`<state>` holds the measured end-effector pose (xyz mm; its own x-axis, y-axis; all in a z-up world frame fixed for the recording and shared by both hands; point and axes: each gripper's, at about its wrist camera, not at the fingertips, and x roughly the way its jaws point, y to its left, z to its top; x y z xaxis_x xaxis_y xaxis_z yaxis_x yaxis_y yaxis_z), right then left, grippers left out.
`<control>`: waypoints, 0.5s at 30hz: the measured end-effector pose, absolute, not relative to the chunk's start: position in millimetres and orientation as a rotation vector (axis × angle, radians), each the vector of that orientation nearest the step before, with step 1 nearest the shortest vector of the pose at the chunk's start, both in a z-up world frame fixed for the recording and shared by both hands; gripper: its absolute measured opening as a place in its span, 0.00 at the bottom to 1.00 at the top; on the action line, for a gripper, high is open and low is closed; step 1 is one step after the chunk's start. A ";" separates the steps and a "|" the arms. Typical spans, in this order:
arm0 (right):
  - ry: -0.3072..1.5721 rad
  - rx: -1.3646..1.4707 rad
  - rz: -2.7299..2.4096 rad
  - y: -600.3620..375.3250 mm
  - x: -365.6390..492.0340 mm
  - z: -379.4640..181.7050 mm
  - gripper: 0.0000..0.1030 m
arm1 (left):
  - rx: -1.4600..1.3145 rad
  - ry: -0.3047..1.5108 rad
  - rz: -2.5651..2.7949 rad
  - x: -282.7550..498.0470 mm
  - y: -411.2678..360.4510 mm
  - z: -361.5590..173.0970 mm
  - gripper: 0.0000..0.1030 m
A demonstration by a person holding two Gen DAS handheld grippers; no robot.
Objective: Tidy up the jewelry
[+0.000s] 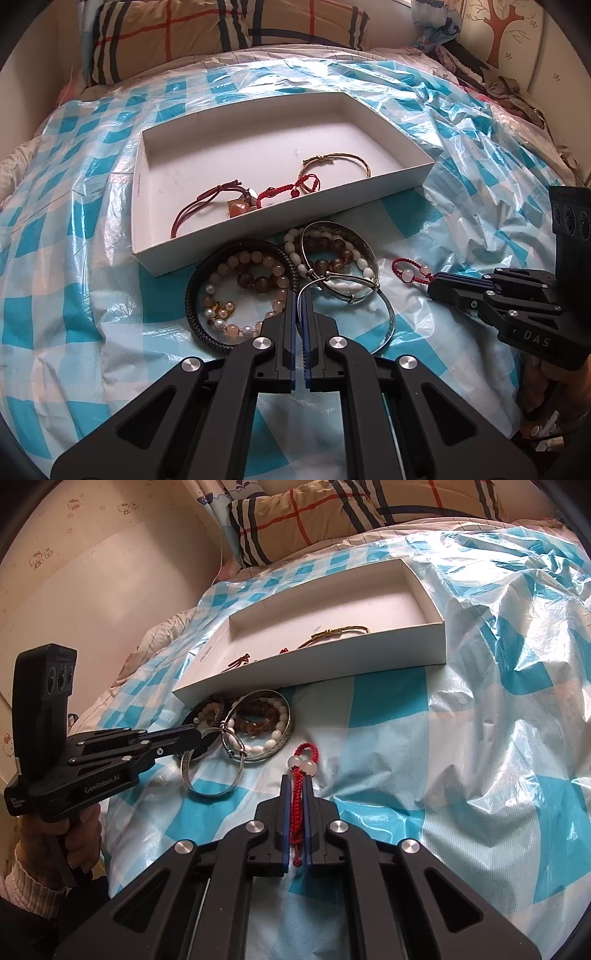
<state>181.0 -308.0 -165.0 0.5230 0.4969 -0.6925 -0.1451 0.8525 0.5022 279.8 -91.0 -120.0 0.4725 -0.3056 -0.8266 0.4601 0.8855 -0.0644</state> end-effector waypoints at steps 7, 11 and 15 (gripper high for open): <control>0.992 0.363 0.382 -300.6 184.1 -168.8 0.07 | 0.149 1.028 -0.511 280.4 -84.9 -127.9 0.11; 0.991 0.333 0.373 -296.3 184.8 -171.5 0.07 | 0.211 1.042 -0.518 278.5 -95.4 -136.5 0.09; 0.978 0.340 0.375 -297.6 183.0 -172.2 0.07 | 0.233 1.012 -0.524 272.5 -97.2 -130.8 0.03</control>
